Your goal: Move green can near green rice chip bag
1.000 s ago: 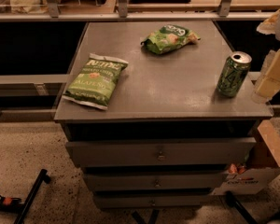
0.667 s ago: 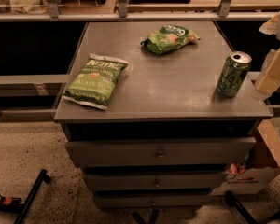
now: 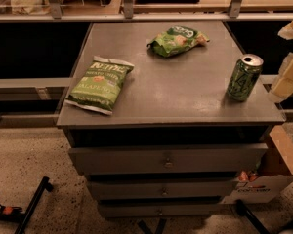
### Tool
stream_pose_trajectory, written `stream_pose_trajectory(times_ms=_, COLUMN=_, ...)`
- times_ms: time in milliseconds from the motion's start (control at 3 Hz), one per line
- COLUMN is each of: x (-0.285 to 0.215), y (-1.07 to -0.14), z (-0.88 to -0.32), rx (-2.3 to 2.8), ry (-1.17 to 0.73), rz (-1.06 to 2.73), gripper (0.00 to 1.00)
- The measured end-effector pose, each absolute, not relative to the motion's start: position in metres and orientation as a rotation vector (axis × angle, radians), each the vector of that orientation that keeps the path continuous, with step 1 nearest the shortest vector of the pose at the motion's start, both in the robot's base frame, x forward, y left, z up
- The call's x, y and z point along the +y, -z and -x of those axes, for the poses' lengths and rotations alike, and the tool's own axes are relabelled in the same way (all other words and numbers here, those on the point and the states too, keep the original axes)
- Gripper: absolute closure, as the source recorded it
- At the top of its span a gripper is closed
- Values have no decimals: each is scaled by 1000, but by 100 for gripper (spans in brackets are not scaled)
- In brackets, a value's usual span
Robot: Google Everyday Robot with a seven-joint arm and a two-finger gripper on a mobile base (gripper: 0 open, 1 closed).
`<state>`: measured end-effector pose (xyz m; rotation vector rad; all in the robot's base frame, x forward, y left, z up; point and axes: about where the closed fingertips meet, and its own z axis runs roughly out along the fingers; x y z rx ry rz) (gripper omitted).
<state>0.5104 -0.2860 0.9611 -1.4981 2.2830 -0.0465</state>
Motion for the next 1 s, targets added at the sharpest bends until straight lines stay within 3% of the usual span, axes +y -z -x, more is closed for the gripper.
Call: stream_pose_trajectory(times_ms=1000, x=-302, y=-936, z=-520, rx=2276, ry=-49, rz=1429, gripper=0)
